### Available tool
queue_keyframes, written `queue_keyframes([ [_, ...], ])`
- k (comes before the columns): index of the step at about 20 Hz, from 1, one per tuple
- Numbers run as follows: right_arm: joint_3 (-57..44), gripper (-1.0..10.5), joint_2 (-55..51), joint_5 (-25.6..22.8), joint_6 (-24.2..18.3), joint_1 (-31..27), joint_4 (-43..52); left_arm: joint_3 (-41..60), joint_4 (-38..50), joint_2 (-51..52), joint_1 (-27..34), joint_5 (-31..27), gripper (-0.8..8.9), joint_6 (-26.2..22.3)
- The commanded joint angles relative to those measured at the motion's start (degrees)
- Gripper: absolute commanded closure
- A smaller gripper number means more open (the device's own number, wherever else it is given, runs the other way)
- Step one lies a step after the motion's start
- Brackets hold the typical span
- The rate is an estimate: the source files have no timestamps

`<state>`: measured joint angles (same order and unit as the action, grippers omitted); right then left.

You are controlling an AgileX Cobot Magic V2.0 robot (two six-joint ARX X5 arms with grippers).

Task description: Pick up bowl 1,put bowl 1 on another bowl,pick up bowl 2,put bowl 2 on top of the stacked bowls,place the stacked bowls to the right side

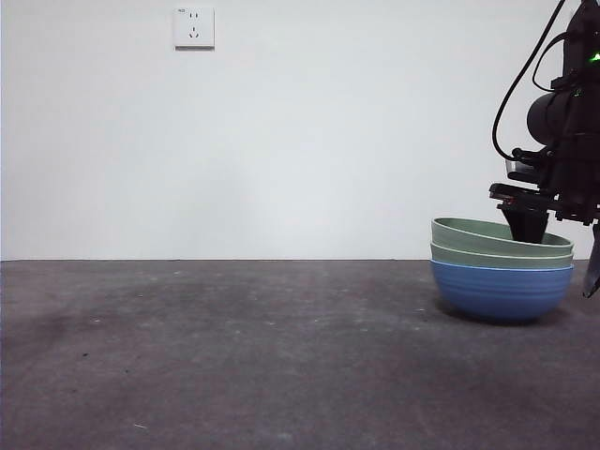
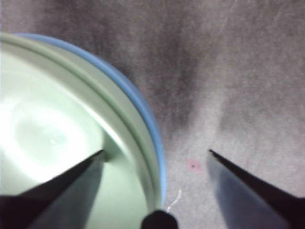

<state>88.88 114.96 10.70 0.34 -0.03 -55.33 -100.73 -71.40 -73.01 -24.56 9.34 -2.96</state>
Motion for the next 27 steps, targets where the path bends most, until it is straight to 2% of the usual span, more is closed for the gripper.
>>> queue_keyframes([
  [1, -0.6, 5.6, -3.1, -0.1, -0.4, 0.0, 0.0, 0.1, 0.2, 0.0, -0.2, 0.0, 5.25, 0.3],
  [6, -0.6, 5.6, -16.6, -0.1, 0.9, -0.3, -1.4, 0.1, 0.2, 0.0, -0.2, -0.1, 5.25, 0.2],
  [14, -0.6, 5.7, -41.3, -0.2, 0.6, 4.9, -18.6, 0.1, -0.6, 0.0, -0.2, 1.2, 5.27, 0.1],
  [15, -0.6, 6.0, -43.1, -0.2, 0.6, 5.8, -20.3, 0.1, -0.8, 0.0, -0.2, 2.1, 5.31, 0.1],
  [17, -0.6, 8.6, -46.2, -0.2, -0.4, 7.4, -23.4, 0.1, -1.6, 0.0, -0.2, 4.3, 5.35, 0.1],
  [18, -0.6, 9.7, -47.6, -0.2, -0.5, 7.9, -23.4, 0.1, -2.3, 0.0, -0.2, 4.5, 5.5, -0.1],
  [19, -0.6, 9.6, -48.6, -0.1, -0.9, 8.3, -23.4, 0.1, -2.9, 0.0, -0.2, 4.4, 6.51, -0.3],
  [20, -0.6, 9.6, -49.4, -0.2, -0.9, 8.5, -23.4, 0.1, -3.4, 0.0, -0.2, 4.5, 8.01, -0.7],
  [27, -0.6, 9.5, -49.8, -0.4, 0.2, 8.3, -23.3, 0.1, -3.4, 0.0, -0.2, 4.3, 8.17, -1.4],
])
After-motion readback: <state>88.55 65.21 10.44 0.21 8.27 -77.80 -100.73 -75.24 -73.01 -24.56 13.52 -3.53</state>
